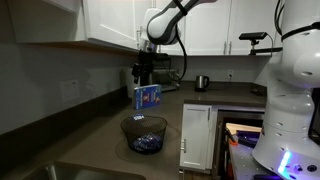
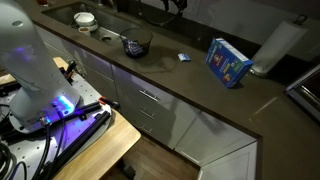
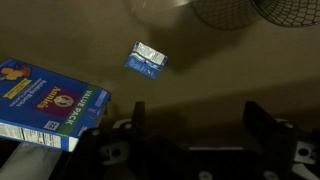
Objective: Take the blue sachet and put it in the black basket
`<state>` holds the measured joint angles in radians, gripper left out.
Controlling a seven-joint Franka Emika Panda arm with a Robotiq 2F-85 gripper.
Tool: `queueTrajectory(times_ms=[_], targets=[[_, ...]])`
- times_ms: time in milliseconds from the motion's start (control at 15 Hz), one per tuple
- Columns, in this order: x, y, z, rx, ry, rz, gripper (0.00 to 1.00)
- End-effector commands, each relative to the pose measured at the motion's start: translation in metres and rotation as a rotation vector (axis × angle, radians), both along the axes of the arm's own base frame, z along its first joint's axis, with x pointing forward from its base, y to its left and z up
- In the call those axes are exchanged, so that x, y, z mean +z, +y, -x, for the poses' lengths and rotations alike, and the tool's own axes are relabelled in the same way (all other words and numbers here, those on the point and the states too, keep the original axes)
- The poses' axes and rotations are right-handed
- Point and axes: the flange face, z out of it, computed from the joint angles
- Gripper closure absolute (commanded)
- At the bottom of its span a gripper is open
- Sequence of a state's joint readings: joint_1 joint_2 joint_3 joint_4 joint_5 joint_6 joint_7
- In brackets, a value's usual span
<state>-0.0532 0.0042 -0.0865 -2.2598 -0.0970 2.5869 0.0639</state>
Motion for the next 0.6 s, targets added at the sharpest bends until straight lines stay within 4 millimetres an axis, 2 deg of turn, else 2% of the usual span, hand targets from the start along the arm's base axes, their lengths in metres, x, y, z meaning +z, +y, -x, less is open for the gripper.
queueTrajectory(times_ms=[0,267,533], targets=[[-0.03,-0.003,0.015,0.019,-0.072,0.028,0.0],[-0.074,-0.014,0.028,0.015,-0.182,0.031,0.0],[-0.126,-0.021,0.022,0.01,-0.252,0.034,0.0]])
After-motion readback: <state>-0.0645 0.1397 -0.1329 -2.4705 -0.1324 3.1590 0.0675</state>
